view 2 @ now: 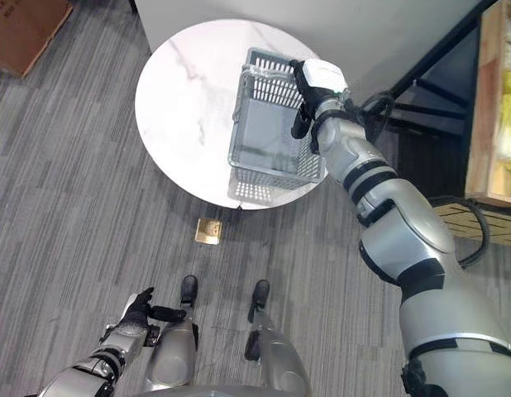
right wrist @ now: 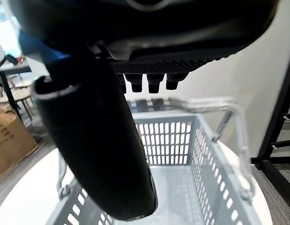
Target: Get the vegetables into the basket
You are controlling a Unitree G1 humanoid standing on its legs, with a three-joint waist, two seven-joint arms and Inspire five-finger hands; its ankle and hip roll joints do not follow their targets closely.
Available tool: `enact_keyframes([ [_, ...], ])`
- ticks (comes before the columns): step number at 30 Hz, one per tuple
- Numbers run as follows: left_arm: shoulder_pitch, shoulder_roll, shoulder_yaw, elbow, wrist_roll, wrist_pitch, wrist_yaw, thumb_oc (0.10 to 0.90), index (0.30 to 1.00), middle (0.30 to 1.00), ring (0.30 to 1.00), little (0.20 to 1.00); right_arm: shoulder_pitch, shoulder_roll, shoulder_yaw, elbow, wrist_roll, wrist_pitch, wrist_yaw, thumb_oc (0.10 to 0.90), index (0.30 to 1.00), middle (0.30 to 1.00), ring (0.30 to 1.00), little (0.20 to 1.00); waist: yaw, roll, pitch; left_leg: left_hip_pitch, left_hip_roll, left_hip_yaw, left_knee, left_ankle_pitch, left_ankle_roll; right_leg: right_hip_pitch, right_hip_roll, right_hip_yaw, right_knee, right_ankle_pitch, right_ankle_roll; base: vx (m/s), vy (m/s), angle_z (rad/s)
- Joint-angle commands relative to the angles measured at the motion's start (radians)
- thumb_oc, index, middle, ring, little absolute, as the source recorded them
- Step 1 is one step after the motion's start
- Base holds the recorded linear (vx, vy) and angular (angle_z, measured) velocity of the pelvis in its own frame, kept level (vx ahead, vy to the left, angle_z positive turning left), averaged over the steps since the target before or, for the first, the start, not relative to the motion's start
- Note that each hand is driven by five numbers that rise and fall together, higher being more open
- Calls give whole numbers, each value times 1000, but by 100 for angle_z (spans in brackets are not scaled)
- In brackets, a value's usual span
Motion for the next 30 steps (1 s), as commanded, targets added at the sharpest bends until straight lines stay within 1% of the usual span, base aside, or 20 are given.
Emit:
enact_keyframes([
  [1,81,23,-96,67,-3,52,10,900,1000,1000,1000,1000,-257,-90,19,56,-64,-16,-46,900,1000,1000,1000,1000,20,-5,33,-42,-19,-37,-94,89,-64,142,-65,14,10,-75,137,-13,10,22],
  [7,77,17,-108,63,-19,48,2,900,1000,1000,1000,1000,-296,-103,61,122,-87,-13,-36,900,1000,1000,1000,1000,31,3,34,-76,-27,-52,-94,94,-70,129,-70,-1,1,-72,144,11,16,13],
  [10,61,19,-131,54,-10,45,-1,900,1000,1000,1000,1000,-328,-119,93,155,-96,-14,-30,900,1000,1000,1000,1000,35,3,38,-102,-33,-61,-94,99,-74,114,-73,-11,0,-68,149,3,7,12],
  [13,51,13,-141,47,-18,43,-3,900,1000,1000,1000,1000,-337,-125,90,174,-84,-11,-35,900,1000,1000,1000,1000,35,5,44,-118,-33,-62,-94,102,-77,101,-75,-16,-1,-64,152,2,19,7],
  [14,48,12,-143,47,-17,42,-3,900,1000,1000,1000,1000,-338,-124,91,182,-85,-12,-35,627,618,618,618,618,38,6,45,-121,-34,-63,-94,102,-77,99,-76,-18,-1,-65,153,10,12,6],
  [15,46,10,-143,46,-17,43,-2,900,1000,1000,1000,1000,-335,-132,89,183,-85,-12,-38,400,300,300,300,300,37,6,45,-122,-35,-63,-94,103,-78,99,-76,-18,-1,-65,153,19,14,5],
  [19,48,4,-150,41,-18,46,-9,900,1000,1000,1000,1000,-330,-136,94,190,-93,-10,-26,400,300,300,300,300,38,8,45,-118,-37,-62,-94,102,-78,107,-78,-23,-1,-71,154,8,6,1],
  [30,44,8,-148,45,-18,53,-21,900,1000,1000,1000,1000,-311,-126,90,136,-95,-15,-22,400,300,300,300,300,16,14,47,-94,-30,-53,-94,101,-79,112,-77,-9,1,-70,149,-2,-1,0],
])
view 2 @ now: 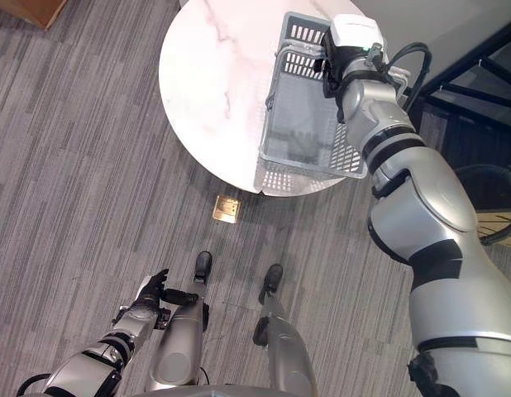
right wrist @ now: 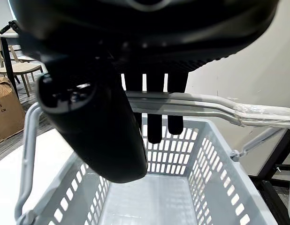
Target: Get the vegetables into the basket
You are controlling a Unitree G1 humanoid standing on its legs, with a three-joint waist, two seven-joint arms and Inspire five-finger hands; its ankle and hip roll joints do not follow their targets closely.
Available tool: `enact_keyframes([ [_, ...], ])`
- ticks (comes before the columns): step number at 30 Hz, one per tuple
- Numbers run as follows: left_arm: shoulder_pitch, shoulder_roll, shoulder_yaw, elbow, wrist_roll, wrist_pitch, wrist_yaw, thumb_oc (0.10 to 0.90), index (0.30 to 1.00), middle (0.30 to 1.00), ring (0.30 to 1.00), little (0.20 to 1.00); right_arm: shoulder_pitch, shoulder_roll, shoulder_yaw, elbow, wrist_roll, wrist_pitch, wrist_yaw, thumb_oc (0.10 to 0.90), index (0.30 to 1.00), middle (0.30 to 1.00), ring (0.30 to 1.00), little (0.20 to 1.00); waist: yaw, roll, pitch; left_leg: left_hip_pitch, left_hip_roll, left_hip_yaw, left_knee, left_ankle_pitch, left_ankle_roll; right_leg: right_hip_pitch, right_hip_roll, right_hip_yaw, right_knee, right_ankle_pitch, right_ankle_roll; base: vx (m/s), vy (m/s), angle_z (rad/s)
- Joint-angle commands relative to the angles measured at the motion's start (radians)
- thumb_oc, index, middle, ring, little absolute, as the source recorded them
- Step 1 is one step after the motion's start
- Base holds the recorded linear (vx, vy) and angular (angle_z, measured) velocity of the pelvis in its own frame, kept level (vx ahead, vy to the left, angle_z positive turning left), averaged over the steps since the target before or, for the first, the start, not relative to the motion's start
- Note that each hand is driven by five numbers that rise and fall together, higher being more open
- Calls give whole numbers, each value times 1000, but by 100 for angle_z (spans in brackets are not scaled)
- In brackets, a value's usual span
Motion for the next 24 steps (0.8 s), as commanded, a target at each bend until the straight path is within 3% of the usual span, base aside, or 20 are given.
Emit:
enact_keyframes([
  [1,108,28,-89,48,21,61,0,900,1000,1000,1000,1000,-171,-87,25,-33,-49,2,-43,400,300,300,300,300,-13,-10,29,18,-11,11,-123,98,-81,172,-60,34,2,-72,149,-19,-11,-3],
  [7,117,41,-56,62,26,71,-10,900,1000,1000,1000,1000,-174,-116,95,-120,-171,7,-18,400,300,300,300,300,-30,-14,20,51,-1,26,-123,93,-80,184,-55,53,6,-76,142,-24,-15,-6],
  [13,133,48,-30,74,34,79,-21,900,1000,1000,1000,1000,-156,-139,107,-193,-208,10,4,400,300,300,300,300,-40,-22,0,93,4,36,-123,85,-75,208,-48,66,10,-86,133,6,-27,-13],
  [18,156,40,13,88,46,98,-37,900,1000,1000,1000,1000,-71,-180,44,-348,-229,22,42,400,300,300,300,300,-67,-21,-52,181,5,64,-123,61,-64,267,-50,86,23,-109,124,29,-6,-18],
  [24,184,28,44,97,99,120,-57,900,1000,1000,1000,1000,52,-272,-51,-559,-237,18,66,400,300,300,300,300,-118,1,-137,280,11,105,-123,37,-58,326,-51,111,38,-128,119,53,10,-19],
])
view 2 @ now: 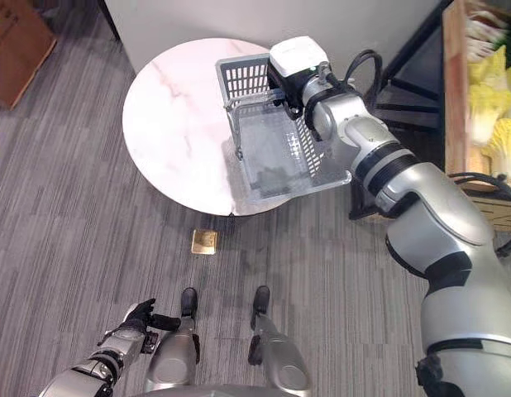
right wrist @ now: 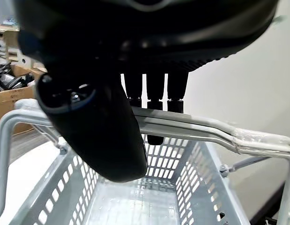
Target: Get the vegetables into the basket
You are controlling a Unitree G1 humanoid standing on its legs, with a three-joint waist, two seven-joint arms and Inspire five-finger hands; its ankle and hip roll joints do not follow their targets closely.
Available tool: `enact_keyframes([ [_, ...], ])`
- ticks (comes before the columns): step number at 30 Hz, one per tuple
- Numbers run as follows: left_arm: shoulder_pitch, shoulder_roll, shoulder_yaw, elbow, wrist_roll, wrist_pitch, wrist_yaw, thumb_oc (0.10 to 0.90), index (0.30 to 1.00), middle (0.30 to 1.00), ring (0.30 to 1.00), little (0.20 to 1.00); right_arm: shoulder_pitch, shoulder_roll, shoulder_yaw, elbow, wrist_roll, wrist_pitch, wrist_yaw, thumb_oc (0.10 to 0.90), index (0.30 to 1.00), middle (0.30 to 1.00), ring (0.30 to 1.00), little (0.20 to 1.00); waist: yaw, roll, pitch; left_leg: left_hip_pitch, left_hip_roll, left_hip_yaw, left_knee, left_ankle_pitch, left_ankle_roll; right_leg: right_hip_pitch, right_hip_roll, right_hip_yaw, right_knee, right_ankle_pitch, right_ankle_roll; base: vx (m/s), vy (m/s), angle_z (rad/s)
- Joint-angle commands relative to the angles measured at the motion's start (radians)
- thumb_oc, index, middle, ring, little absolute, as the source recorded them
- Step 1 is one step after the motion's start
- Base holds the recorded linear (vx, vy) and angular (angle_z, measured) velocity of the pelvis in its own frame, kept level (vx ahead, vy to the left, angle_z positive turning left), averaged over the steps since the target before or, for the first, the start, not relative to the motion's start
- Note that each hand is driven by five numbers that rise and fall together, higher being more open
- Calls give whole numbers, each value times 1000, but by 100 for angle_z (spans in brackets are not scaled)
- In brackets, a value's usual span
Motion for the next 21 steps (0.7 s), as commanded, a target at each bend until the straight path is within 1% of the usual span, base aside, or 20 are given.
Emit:
enact_keyframes([
  [1,81,1,-53,81,62,29,-9,900,1000,1000,1000,1000,-77,-98,-112,-2,-62,31,-58,400,300,300,300,300,-9,9,-142,-30,1,-4,-35,33,-56,114,-65,20,40,-125,111,72,-1,-21],
  [2,103,-12,-38,88,81,38,-18,900,1000,1000,1000,1000,-10,-156,-154,-85,-62,23,-43,400,300,300,300,300,-29,18,-178,9,3,12,-35,21,-51,144,-66,33,38,-132,111,45,-17,-16],
  [3,111,-16,-34,87,82,40,-18,900,1000,1000,1000,1000,27,-172,-178,-118,-55,21,-42,400,300,300,300,300,-32,19,-187,21,4,17,-35,19,-50,153,-67,36,38,-134,110,32,-21,-17],
  [5,128,-27,-12,94,92,47,-25,900,1000,1000,1000,1000,129,-219,-245,-194,-35,7,-39,400,300,300,300,300,-51,31,-227,49,7,32,-35,20,-53,174,-61,35,44,-143,106,-16,-40,-32],
  [8,143,-35,-1,101,107,53,-35,900,1000,1000,1000,1000,210,-252,-298,-253,-34,0,-20,400,300,300,300,300,-60,32,-252,80,12,48,-34,15,-54,196,-57,33,52,-152,103,27,-30,-15],
  [11,163,-50,2,106,131,58,-47,900,1000,1000,1000,1000,324,-286,-365,-306,-29,-10,-11,400,300,300,300,300,-76,42,-273,112,17,60,-31,7,-49,215,-50,41,62,-163,99,19,-16,-8],
  [12,164,-48,0,106,131,58,-46,900,1000,1000,1000,1000,331,-288,-371,-310,-30,-10,-10,400,300,300,300,300,-74,40,-274,113,17,60,-31,7,-49,215,-50,41,62,-164,99,4,-10,-4],
  [14,172,-68,-12,101,154,59,-57,900,1000,1000,1000,1000,436,-306,-424,-329,-29,-17,2,400,300,300,300,300,-94,50,-288,127,21,69,-31,3,-47,221,-47,43,65,-166,97,-1,-11,-5],
  [16,176,-81,-25,95,166,58,-61,900,1000,1000,1000,1000,517,-313,-469,-318,-30,-21,7,400,300,300,300,300,-103,56,-292,133,24,73,-30,1,-45,224,-47,43,64,-166,96,-1,-2,4],
  [21,183,-97,-31,89,171,56,-67,900,1000,1000,1000,1000,623,-291,-525,-270,-16,-21,11,400,300,300,300,300,-113,63,-291,152,24,87,-28,-10,-40,233,-49,43,65,-167,97,12,12,-11],
])
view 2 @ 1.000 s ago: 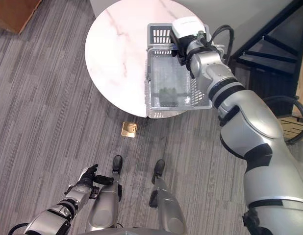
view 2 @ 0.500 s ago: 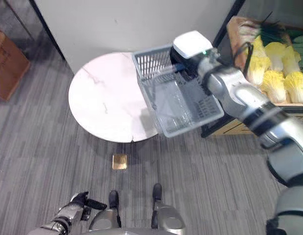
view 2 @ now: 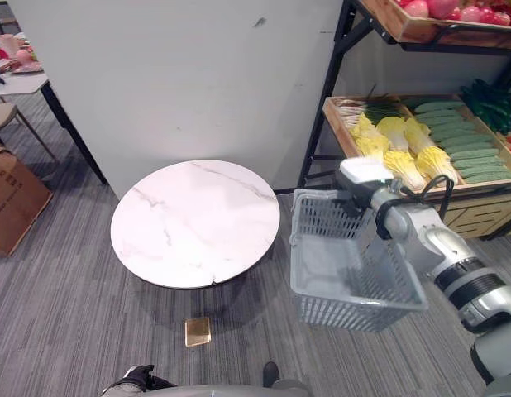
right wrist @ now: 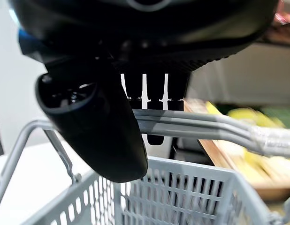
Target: Get the vegetables into the basket
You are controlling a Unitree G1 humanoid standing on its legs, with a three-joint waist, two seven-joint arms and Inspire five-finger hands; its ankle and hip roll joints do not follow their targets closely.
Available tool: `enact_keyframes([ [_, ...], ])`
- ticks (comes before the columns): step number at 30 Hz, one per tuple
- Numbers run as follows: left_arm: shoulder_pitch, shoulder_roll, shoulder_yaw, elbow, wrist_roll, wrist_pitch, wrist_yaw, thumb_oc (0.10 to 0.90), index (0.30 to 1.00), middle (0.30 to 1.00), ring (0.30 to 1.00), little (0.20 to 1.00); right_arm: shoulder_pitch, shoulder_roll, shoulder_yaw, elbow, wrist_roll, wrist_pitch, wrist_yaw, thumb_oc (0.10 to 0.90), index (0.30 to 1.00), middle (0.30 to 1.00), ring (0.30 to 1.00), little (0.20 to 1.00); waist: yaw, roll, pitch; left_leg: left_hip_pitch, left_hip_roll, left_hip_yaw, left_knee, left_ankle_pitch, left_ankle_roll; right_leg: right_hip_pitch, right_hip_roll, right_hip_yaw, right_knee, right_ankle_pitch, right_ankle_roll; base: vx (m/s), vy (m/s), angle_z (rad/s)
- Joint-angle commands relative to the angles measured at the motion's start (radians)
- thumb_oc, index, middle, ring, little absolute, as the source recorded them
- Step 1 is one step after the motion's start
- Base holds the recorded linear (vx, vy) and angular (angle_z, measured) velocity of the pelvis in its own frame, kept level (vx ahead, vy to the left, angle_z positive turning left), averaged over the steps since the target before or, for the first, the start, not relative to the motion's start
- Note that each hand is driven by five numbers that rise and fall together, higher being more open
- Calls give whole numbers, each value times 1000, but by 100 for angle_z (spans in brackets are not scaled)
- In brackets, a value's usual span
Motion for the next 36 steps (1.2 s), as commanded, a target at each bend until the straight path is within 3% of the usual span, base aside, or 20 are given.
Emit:
enact_keyframes([
  [1,-8,-15,-60,70,33,9,-12,900,1000,1000,1000,1000,-176,5,-167,28,4,2,-85,400,300,300,300,300,20,-36,-16,-37,0,1,14,13,-28,104,-75,-15,72,-122,91,19,15,-7],
  [11,10,-17,-36,80,43,14,-17,900,1000,1000,1000,1000,19,25,-291,128,18,16,-94,400,300,300,300,300,16,-30,-1,-31,-10,-5,34,-11,-15,109,-85,10,72,-123,94,2,1,-1],
  [24,9,-14,-22,56,19,12,-8,900,1000,1000,1000,1000,110,84,-351,199,16,35,-108,400,300,300,300,300,14,-26,16,-54,-21,6,95,-58,-1,96,-100,38,74,-122,101,10,14,-3],
  [35,-3,4,-13,42,35,6,-11,900,1000,1000,1000,1000,155,119,-384,176,7,46,-115,400,300,300,300,300,-25,-23,49,-69,-30,115,165,-124,23,8,-110,163,100,-87,132,4,69,-36],
  [36,-14,10,-16,34,38,3,-10,900,1000,1000,1000,1000,161,132,-388,171,3,46,-116,400,300,300,300,300,-41,-20,64,-62,-33,145,171,-140,29,-5,-114,185,104,-82,148,-29,89,-48],
])
